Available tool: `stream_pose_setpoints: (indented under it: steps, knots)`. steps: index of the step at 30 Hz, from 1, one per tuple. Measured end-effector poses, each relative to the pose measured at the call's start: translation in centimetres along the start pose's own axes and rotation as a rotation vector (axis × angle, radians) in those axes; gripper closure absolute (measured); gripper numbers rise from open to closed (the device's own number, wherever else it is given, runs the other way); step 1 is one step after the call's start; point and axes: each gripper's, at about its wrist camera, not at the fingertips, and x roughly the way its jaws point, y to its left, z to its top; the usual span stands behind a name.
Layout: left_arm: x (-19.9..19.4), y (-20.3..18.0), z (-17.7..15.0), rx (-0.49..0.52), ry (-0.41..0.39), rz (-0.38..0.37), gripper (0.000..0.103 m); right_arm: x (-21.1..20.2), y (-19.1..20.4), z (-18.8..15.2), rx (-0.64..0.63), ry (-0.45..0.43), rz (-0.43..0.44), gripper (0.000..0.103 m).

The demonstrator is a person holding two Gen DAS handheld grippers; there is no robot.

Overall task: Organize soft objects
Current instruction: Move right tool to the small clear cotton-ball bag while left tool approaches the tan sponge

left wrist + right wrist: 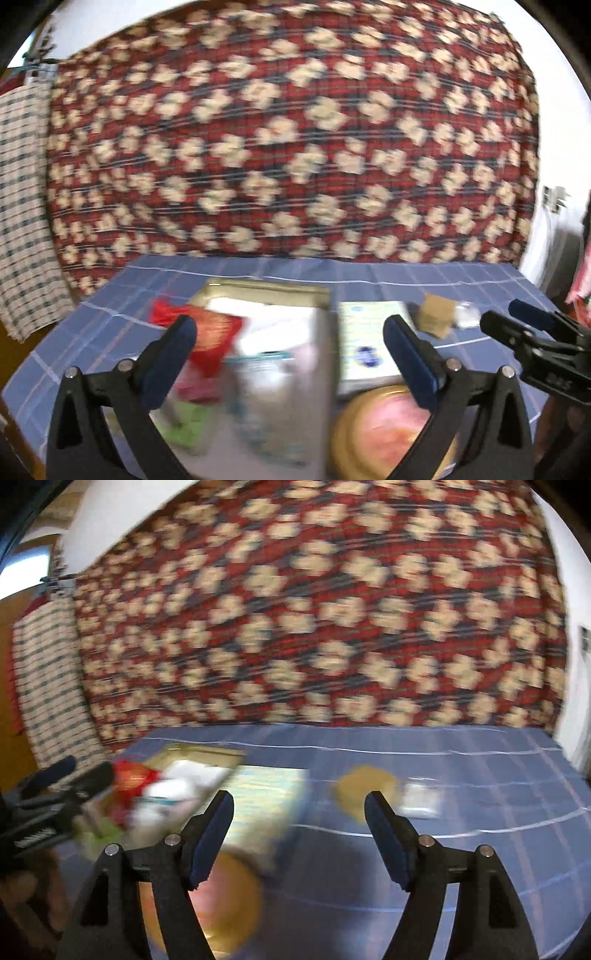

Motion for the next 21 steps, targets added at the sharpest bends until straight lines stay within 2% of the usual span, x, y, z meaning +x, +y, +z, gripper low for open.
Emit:
stream_pose_setpoints:
  steps: [5,7,9,16,21]
  knots:
    - [2.1,-6.1,1.6,0.057,0.053,-0.136,0.001,0.8,-6.2,0.4,0.056,0.038,-0.154,0.028]
    - [2.9,-8.3,2.1,0.095,0.060,-0.144,0.001,1.9,-8.7,0.9,0.091,0.071,-0.194,0.028]
    - [4.8,-10.6,2.8,0.124,0.106,-0.170,0.001,3.1,-10.5,1.2,0.097,0.106,-0.226,0.028]
    - [9.8,-15.5,4.5,0.186,0.241,-0.178,0.001,8.6,-14.7,1.8,0.185,0.217,-0.216,0.028]
    - [14.1,-17.2,4.3,0.182,0.354,-0.158,0.001,11.6,-14.8,1.9,0.189,0.287,-0.186,0.028]
